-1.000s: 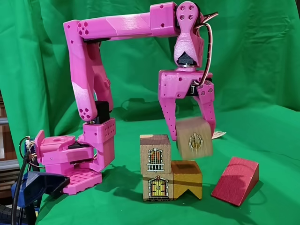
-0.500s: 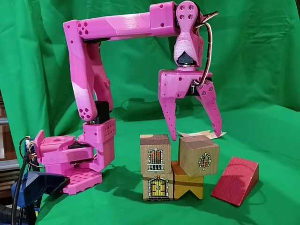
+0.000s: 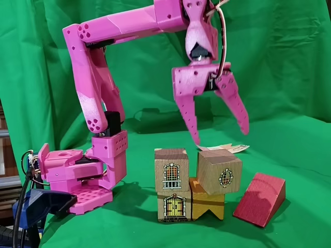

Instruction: Grasp some building blocks and build the house on the picture.

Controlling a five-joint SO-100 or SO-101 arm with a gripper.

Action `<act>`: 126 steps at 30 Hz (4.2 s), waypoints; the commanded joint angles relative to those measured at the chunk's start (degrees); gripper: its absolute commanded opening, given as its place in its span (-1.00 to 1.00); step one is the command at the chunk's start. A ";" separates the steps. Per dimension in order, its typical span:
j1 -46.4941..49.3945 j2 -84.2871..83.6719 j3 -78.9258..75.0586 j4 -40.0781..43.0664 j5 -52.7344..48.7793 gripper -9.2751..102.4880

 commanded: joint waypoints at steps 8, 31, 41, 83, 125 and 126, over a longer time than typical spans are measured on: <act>-0.18 -10.11 -6.24 -14.06 0.35 -0.21; -3.25 -19.42 -5.45 -19.95 0.53 -0.76; -4.66 -21.53 -5.10 -19.25 0.53 -0.83; -3.96 -17.67 2.72 -12.30 0.53 -0.83; -4.48 -20.04 -1.05 -27.25 -45.53 -0.83; -4.48 -20.30 -1.05 -27.25 -48.16 -0.83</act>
